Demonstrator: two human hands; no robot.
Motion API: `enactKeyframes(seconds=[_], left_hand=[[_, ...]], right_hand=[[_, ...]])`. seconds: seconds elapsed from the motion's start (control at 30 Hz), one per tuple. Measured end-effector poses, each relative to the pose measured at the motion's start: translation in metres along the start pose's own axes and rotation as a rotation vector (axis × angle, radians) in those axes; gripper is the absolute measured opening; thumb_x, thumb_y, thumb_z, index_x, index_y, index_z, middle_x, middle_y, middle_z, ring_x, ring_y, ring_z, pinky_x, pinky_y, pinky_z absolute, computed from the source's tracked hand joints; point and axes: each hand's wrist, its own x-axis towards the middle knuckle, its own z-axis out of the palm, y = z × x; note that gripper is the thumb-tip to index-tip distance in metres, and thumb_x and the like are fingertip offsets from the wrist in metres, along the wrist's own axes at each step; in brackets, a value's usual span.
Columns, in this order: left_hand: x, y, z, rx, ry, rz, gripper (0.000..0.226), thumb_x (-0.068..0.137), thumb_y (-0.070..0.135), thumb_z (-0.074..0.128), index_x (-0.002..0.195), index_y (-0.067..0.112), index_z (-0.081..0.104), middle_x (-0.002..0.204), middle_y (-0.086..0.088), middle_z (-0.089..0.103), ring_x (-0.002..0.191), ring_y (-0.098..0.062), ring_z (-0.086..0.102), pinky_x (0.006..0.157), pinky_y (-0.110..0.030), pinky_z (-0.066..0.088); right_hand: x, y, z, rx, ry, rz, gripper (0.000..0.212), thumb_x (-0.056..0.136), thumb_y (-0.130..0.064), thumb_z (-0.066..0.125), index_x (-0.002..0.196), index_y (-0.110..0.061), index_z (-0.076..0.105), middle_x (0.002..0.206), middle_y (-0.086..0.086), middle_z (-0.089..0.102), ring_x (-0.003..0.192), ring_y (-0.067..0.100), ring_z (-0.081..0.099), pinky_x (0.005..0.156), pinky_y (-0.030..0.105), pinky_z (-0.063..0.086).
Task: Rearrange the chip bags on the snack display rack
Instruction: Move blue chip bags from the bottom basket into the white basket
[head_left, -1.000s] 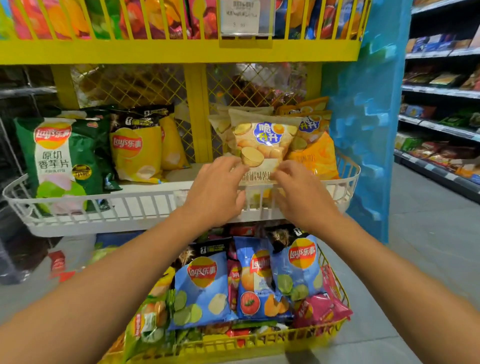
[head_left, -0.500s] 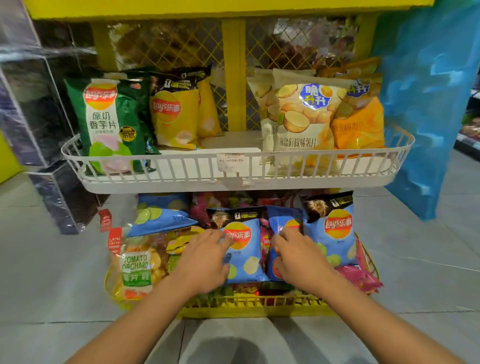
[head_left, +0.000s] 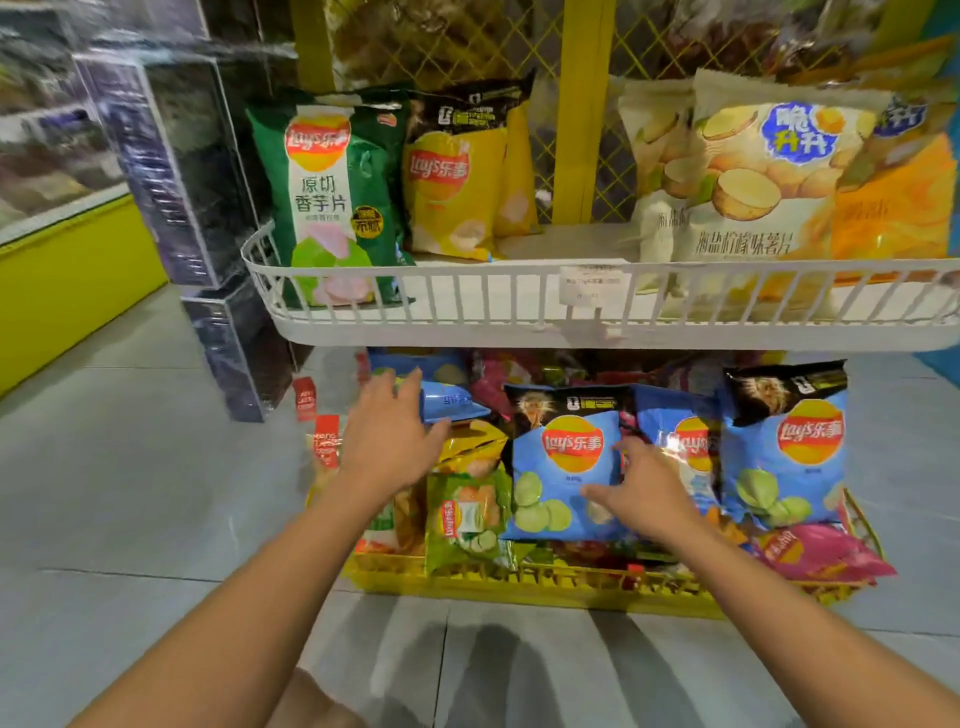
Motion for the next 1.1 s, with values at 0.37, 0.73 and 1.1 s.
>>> enactKeyframes(seconds=[0.37, 0.73, 1.1], left_hand=[[0.08, -0.032, 0.005, -0.149, -0.219, -0.253, 0.072, 0.093, 0.063, 0.046, 0.131, 0.002, 0.058, 0.134, -0.027, 0.059, 0.122, -0.042, 0.054, 0.095, -0.042, 0.045], [0.091, -0.048, 0.028, -0.953, -0.377, -0.498, 0.038, 0.075, 0.026, 0.086, 0.103, 0.008, 0.066, 0.095, -0.003, 0.066, 0.091, -0.023, 0.06, 0.079, -0.036, 0.047], [0.091, -0.052, 0.038, -1.259, -0.389, -0.628, 0.041, 0.069, 0.017, 0.088, 0.103, 0.005, 0.069, 0.086, -0.015, 0.076, 0.051, -0.023, 0.07, 0.045, -0.031, 0.056]], right_hand=[[0.032, -0.002, 0.031, 0.392, 0.04, 0.276, 0.087, 0.068, -0.034, 0.09, 0.137, -0.012, 0.042, 0.124, 0.007, 0.059, 0.1, 0.023, 0.056, 0.082, 0.037, 0.048], [0.044, 0.006, 0.041, 0.558, 0.046, 0.37, 0.085, 0.064, -0.034, 0.092, 0.131, -0.012, 0.045, 0.118, 0.01, 0.062, 0.099, 0.027, 0.063, 0.073, 0.039, 0.054], [0.037, -0.002, 0.043, 0.611, 0.042, 0.302, 0.028, 0.071, -0.028, 0.089, 0.086, -0.015, 0.069, 0.091, 0.011, 0.075, 0.083, 0.027, 0.072, 0.069, 0.04, 0.06]])
